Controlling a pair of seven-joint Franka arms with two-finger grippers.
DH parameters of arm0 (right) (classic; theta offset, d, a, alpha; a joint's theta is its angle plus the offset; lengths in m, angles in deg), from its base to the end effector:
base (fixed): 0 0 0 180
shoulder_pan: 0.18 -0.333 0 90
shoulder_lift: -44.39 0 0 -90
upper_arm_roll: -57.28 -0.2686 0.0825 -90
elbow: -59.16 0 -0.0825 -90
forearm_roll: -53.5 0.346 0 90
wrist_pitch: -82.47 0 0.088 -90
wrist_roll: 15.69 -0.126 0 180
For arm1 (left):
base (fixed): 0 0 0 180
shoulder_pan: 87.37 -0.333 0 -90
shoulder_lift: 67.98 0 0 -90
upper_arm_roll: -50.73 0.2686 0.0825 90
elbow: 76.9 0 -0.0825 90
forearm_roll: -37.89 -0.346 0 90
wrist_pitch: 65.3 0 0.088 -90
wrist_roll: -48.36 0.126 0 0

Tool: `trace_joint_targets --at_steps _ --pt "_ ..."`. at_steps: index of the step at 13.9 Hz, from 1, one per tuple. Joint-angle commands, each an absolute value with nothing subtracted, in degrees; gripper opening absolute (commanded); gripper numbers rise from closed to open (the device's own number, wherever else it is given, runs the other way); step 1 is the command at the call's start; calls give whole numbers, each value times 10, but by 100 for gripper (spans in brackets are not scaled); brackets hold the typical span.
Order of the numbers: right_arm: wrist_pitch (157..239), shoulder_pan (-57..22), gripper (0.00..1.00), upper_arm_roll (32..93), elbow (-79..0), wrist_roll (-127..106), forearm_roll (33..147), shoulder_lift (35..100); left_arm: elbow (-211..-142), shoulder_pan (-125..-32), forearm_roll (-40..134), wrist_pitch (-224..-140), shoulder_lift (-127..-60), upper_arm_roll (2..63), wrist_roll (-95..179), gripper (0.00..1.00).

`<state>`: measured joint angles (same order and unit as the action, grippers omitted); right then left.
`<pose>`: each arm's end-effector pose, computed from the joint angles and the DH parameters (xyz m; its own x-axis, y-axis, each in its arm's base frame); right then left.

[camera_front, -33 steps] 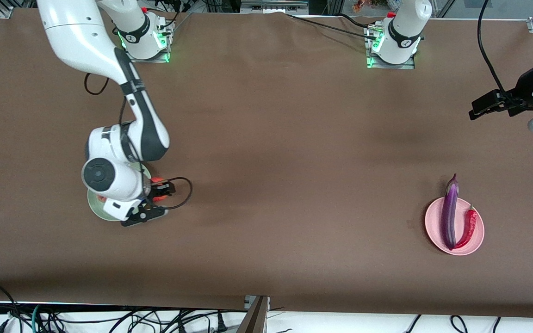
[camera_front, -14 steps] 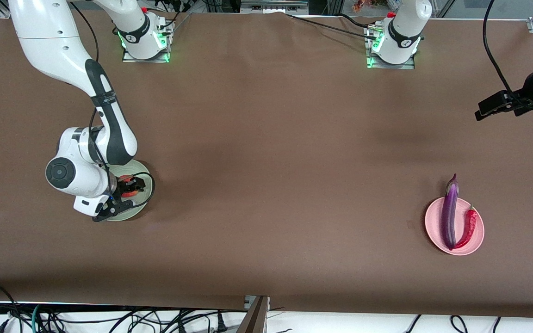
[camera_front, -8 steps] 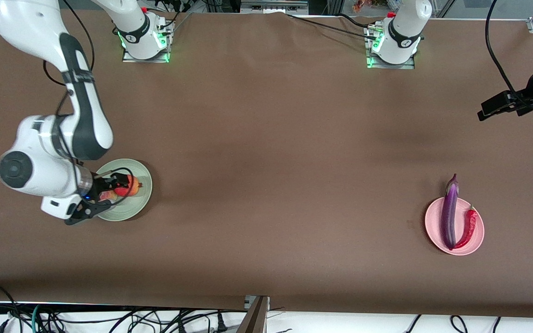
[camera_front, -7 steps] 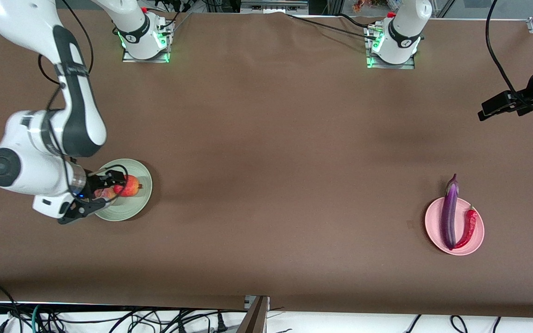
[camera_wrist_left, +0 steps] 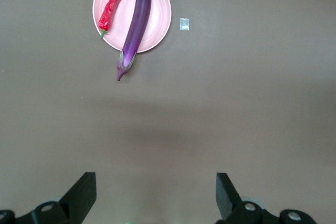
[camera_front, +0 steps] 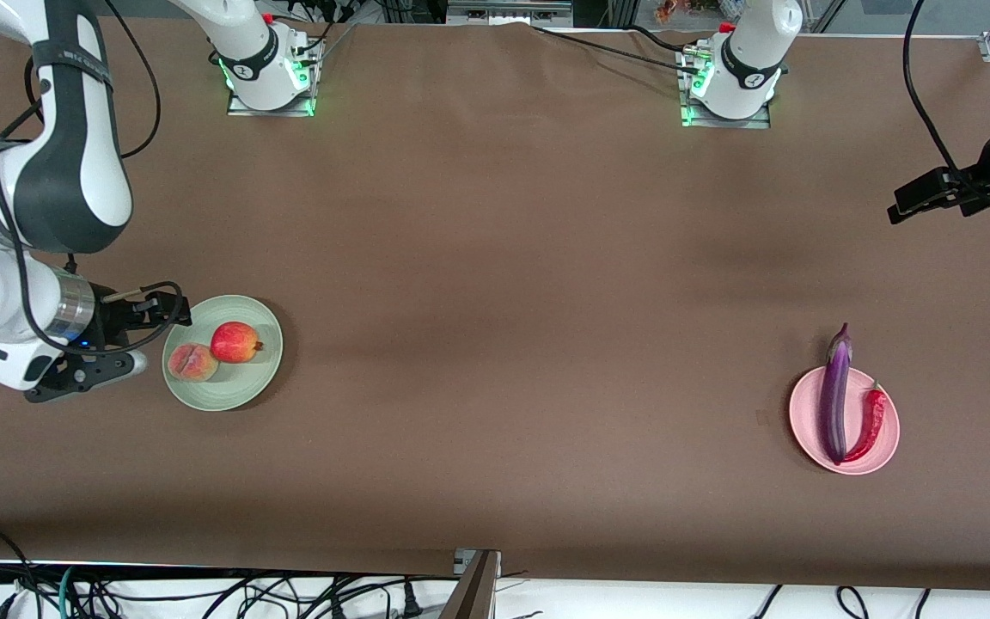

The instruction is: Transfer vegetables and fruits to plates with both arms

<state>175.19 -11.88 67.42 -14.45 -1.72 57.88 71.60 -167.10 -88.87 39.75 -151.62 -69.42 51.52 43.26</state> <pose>0.6190 0.0449 0.4164 0.9533 0.2719 -0.1313 0.2708 -0.9623 -0.0271 0.5131 0.0162 0.5385 0.9874 0.1264 -0.0952 0.1291 -0.9913 0.0237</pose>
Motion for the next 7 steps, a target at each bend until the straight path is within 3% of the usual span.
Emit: trace_joint_targets --at_steps 1,7 --pt "1732 -115 100 663 -194 -85 565 651 -1665 -889 387 -1511 -694 512 453 100" --pt "1773 -69 100 606 -341 -116 550 506 -1665 -889 386 -1511 -694 511 455 100"
